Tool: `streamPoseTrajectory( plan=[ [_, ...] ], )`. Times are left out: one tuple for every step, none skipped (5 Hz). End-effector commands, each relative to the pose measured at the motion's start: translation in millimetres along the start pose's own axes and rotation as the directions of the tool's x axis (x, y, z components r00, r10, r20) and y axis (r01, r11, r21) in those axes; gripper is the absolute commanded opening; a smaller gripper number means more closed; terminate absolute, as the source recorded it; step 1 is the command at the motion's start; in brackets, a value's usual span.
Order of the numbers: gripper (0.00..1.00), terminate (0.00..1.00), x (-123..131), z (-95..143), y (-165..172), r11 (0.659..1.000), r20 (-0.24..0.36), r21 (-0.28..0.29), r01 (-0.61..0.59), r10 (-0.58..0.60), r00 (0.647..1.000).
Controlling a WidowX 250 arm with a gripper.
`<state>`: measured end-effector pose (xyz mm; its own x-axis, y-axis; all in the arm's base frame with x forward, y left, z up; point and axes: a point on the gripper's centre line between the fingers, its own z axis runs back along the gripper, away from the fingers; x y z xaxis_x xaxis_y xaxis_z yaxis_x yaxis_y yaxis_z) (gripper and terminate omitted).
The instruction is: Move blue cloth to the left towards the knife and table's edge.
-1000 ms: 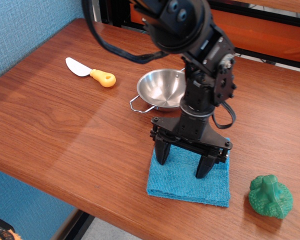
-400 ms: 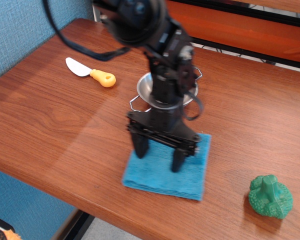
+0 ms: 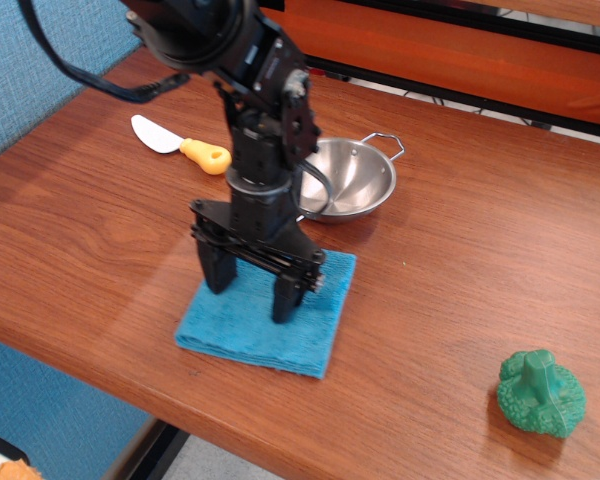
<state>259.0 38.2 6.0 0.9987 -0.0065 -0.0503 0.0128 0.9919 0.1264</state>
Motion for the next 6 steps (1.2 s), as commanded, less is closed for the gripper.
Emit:
streamPoseTrajectory(
  plan=[
    [1.00, 0.00, -4.3, -30.4, 62.6, 0.997, -0.066, 0.013, -0.081, 0.081, 0.995],
    [1.00, 0.00, -11.3, -32.1, 79.8, 0.996, -0.069, 0.022, -0.082, 0.083, 0.994],
    [1.00, 0.00, -16.1, -29.9, 94.7, 0.995, -0.072, 0.049, -0.089, 0.093, 0.993],
    [1.00, 0.00, -18.3, -34.7, 107.1, 0.994, -0.080, 0.041, -0.103, 0.106, 0.991],
    [1.00, 0.00, -18.5, -36.1, 122.5, 0.988, -0.074, 0.056, -0.141, 0.145, 0.987],
    [1.00, 0.00, -21.6, -37.1, 132.9, 0.986, -0.076, 0.056, -0.158, 0.162, 0.984]
  ],
)
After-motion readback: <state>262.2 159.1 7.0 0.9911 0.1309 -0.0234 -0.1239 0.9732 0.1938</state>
